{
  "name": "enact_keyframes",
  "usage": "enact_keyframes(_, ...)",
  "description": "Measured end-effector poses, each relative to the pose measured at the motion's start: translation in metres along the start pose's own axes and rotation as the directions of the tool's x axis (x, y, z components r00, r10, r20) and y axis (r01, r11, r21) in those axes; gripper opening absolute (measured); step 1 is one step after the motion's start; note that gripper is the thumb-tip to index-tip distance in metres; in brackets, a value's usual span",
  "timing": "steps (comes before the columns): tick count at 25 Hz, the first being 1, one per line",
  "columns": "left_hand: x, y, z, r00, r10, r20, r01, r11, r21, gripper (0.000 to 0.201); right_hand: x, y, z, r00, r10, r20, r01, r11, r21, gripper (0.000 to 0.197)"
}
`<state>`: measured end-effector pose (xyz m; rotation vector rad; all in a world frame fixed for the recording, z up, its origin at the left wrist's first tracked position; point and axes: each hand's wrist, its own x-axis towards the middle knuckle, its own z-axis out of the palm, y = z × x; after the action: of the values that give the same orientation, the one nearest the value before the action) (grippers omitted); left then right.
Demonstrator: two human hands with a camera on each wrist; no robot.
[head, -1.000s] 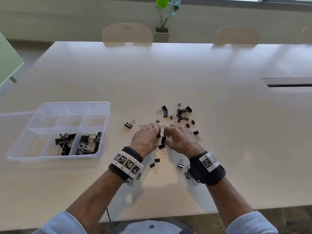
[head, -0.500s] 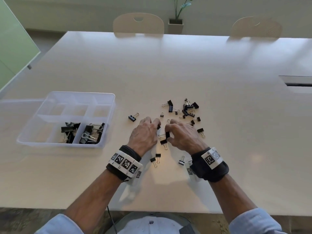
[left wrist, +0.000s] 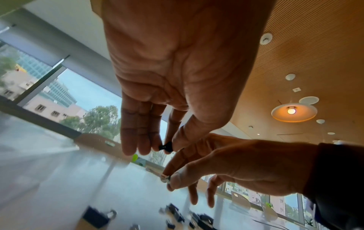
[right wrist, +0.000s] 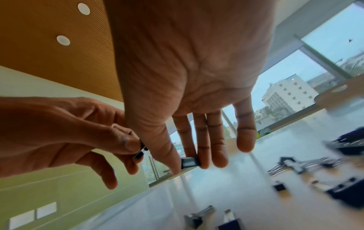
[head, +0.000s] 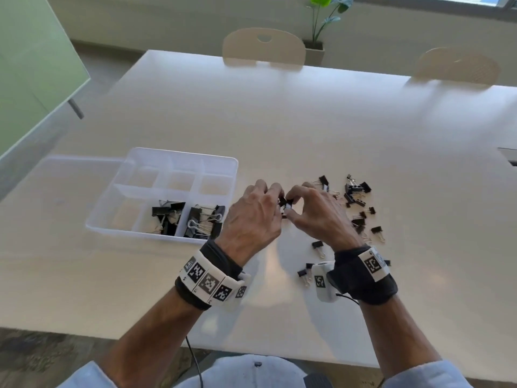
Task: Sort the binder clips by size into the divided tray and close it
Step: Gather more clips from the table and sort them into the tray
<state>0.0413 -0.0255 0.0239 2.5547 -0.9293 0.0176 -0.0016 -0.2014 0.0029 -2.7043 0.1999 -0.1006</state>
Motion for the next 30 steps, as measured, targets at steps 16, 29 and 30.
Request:
enact_keyframes(16,-0.087,-0.212,-0.096,0.837,-0.519,-0.172,0.546,0.812,0.206,0.039,0.103,-0.247,0.108,0.93,-0.351,0.11,0.353,0.936,-0.002,0.025)
enact_keyframes(29,-0.072,-0.207,-0.085,0.884,-0.442,-0.151,0.467,0.853,0.233,0.039,0.08,-0.231,0.102,0.946,-0.323,0.008,0.323,0.945,0.045,0.021)
enact_keyframes(30,-0.066,-0.197,-0.082,0.9,-0.405,-0.162,0.432,0.878,0.205,0.039,0.076,-0.22,0.094,0.952,-0.304,-0.034,0.305,0.95,0.058,0.018)
